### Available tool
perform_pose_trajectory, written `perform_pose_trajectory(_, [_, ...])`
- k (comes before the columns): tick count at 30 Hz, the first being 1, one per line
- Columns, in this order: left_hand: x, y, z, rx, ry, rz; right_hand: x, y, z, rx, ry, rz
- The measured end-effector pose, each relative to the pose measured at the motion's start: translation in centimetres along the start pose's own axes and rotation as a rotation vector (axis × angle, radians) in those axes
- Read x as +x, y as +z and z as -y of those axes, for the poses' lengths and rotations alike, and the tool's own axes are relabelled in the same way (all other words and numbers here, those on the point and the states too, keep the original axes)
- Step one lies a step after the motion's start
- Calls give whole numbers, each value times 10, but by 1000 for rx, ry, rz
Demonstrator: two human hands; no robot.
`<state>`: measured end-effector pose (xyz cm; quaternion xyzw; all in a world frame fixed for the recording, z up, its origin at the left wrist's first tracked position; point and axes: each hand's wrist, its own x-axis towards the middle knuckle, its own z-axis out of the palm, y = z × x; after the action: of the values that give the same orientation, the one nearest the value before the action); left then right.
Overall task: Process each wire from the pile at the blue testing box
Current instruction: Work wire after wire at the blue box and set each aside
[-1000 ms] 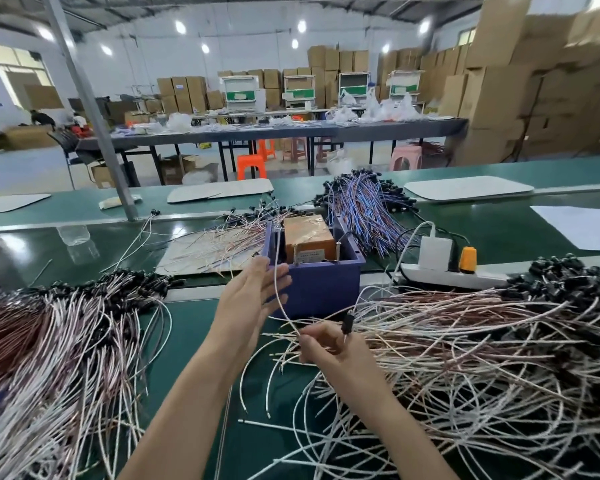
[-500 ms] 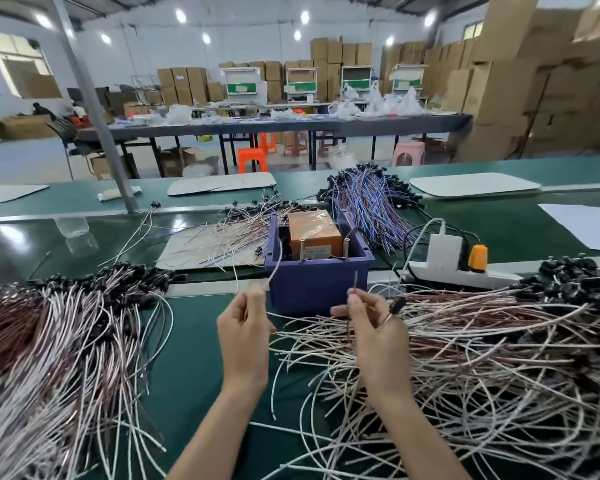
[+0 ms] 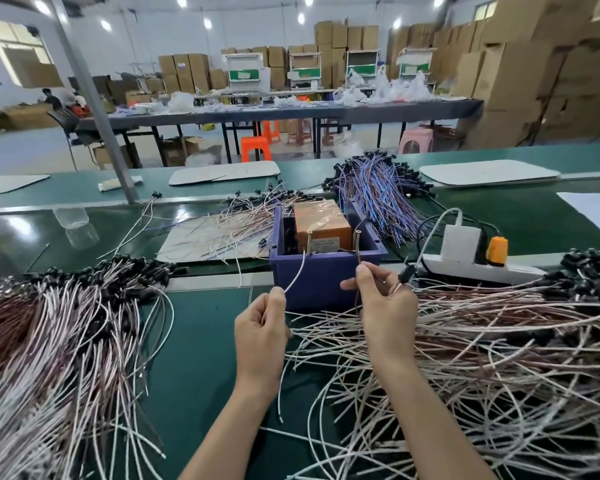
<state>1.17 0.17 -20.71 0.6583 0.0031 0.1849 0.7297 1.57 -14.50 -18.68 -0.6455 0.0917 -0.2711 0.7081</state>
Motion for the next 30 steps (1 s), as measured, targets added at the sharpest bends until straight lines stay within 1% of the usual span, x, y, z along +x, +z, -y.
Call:
perform_pose_trajectory(13, [0, 1, 0, 25, -11, 30, 2, -3, -4, 7, 13, 57])
perform_pose_trajectory(30, [0, 1, 0, 25, -28, 52, 3, -4, -6, -33, -27, 67])
